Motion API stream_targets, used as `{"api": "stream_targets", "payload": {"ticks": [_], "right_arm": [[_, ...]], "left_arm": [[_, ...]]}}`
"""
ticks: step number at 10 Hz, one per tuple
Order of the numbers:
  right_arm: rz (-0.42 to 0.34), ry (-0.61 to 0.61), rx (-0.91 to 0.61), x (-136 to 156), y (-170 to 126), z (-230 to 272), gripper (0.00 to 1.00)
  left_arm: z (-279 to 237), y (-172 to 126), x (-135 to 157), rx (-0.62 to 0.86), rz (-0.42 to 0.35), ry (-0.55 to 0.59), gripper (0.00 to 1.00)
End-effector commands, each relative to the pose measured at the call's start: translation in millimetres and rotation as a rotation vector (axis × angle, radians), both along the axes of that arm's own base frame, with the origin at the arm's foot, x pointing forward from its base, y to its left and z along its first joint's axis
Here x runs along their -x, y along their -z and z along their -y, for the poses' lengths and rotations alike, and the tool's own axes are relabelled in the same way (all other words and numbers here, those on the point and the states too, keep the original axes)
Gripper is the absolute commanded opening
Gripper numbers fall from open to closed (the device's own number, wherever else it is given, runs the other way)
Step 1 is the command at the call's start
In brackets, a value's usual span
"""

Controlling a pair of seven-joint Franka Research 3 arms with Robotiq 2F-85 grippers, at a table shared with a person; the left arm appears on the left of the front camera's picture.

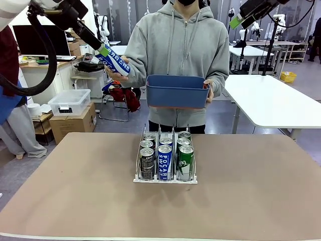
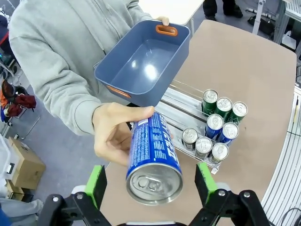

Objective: Fill the beverage cans into the dispenser.
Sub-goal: Pick up the Ionic drink handed by the human.

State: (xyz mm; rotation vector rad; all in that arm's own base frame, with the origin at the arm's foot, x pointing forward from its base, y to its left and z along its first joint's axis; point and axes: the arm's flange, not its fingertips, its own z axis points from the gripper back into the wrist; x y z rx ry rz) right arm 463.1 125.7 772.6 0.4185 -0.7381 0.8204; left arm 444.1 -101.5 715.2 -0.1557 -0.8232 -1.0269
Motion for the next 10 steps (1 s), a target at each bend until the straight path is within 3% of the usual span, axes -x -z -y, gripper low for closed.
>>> {"api": "stream_targets", "payload": {"ticks": [1, 10], "right_arm": [[-0.002, -0.004, -0.009, 1.9, 2.5, 0.4, 1.00], [-0.002, -0.004, -0.009, 1.9, 2.5, 0.4, 1.00]], "left_arm": [[-3.3, 11.5, -5.1, 0.067, 0.007, -0.029, 1.00], [-6.0, 33.3, -21.2, 0.152, -0.026, -0.070, 1.00]]}}
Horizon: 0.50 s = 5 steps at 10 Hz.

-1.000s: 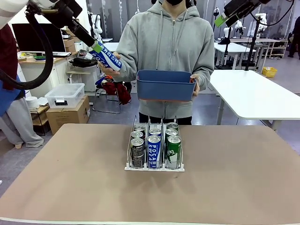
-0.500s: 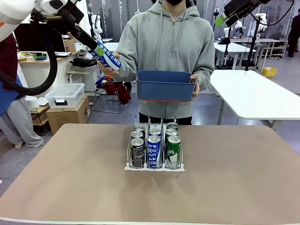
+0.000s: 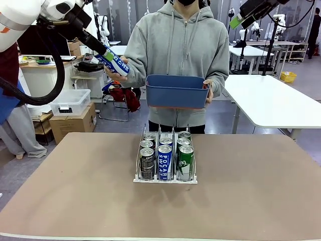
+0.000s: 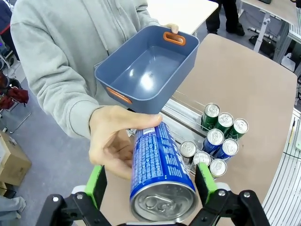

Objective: Fill the beverage cans into the dispenser.
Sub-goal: Pick up the Ionic drink handed by the human.

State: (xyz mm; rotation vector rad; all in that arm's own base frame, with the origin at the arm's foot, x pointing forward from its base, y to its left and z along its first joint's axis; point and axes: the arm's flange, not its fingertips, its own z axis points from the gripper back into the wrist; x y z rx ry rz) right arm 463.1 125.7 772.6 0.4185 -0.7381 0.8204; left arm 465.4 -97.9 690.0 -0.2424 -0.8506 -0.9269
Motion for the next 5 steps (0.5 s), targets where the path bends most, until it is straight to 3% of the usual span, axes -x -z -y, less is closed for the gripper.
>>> {"api": "stream_targets", "payload": {"ticks": [1, 4, 5], "right_arm": [[-0.002, -0.004, -0.009, 1.9, 2.5, 0.4, 1.00], [-0.002, -0.004, -0.009, 1.9, 2.5, 0.4, 1.00], [-0.002, -0.004, -0.009, 1.9, 2.5, 0.4, 1.00]], "left_arm": [[1.1, -0.5, 0.8, -0.009, -0.001, 0.007, 1.00], [1.4, -1.0, 0.5, -0.002, 0.002, 0.003, 1.00], [1.4, 0.1, 2.8, -0.039, 0.014, -0.005, 0.42]]}}
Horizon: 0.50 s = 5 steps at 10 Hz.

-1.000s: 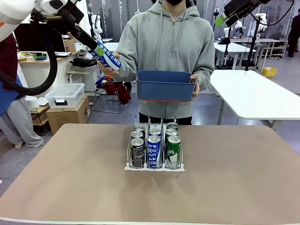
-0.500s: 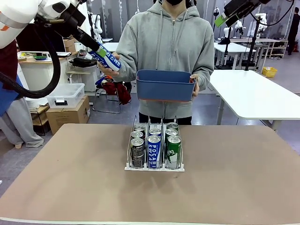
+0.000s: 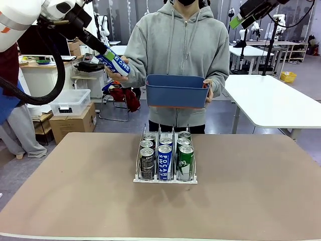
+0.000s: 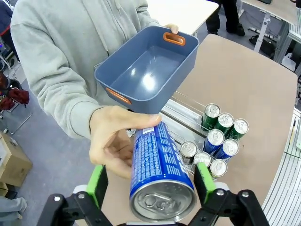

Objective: Fill the beverage cans into the dispenser.
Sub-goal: Pick up the Ionic drink handed by the human.

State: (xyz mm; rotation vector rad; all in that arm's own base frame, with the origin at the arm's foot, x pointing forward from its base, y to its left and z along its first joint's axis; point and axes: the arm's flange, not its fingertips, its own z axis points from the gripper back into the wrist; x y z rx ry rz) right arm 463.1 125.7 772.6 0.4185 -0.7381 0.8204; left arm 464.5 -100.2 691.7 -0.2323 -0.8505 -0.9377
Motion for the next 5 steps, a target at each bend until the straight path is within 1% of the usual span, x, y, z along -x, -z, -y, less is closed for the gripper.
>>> {"api": "stream_targets", "payload": {"ticks": [1, 2, 4, 5], "right_arm": [[-0.002, -0.004, -0.009, 1.9, 2.5, 0.4, 1.00], [-0.002, -0.004, -0.009, 1.9, 2.5, 0.4, 1.00], [-0.002, -0.004, -0.009, 1.9, 2.5, 0.4, 1.00], [-0.002, -0.004, -0.009, 1.9, 2.5, 0.4, 1.00]], "left_arm": [[0.6, 1.7, 2.7, -0.032, 0.010, -0.022, 0.40], [0.1, 1.2, 3.0, -0.038, 0.007, -0.033, 0.00], [-0.1, 1.0, 2.5, -0.052, 0.010, -0.047, 0.00], [0.9, 1.5, 3.5, -0.050, 0.007, -0.053, 0.12]]}}
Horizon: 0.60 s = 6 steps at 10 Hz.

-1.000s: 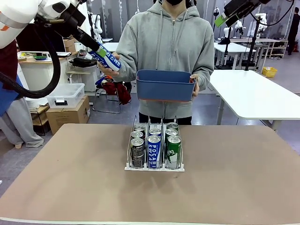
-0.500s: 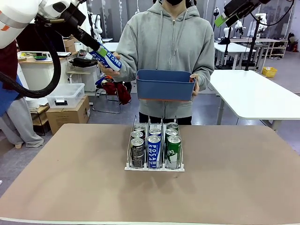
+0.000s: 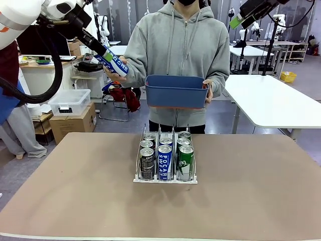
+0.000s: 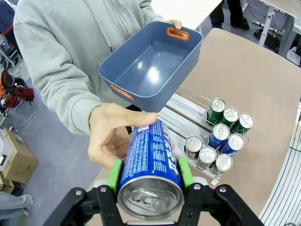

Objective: Fill the beverage cans into the dispenser.
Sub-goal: Pick up the Ionic drink handed by the human.

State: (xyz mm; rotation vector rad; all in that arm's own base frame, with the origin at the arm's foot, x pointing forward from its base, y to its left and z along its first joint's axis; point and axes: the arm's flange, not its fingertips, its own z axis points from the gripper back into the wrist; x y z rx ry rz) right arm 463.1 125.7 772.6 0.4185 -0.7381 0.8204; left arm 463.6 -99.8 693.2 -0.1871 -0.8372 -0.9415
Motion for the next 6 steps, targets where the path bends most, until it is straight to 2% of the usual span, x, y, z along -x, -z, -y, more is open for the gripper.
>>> {"api": "stream_targets", "payload": {"ticks": [1, 6], "right_arm": [[-0.002, -0.004, -0.009, 1.9, 2.5, 0.4, 1.00], [-0.002, -0.004, -0.009, 1.9, 2.5, 0.4, 1.00]], "left_arm": [[0.7, 2.2, 2.0, -0.009, -0.004, -0.040, 0.02], [-2.7, -1.2, 2.3, -0.014, -0.015, -0.084, 0.00]]}}
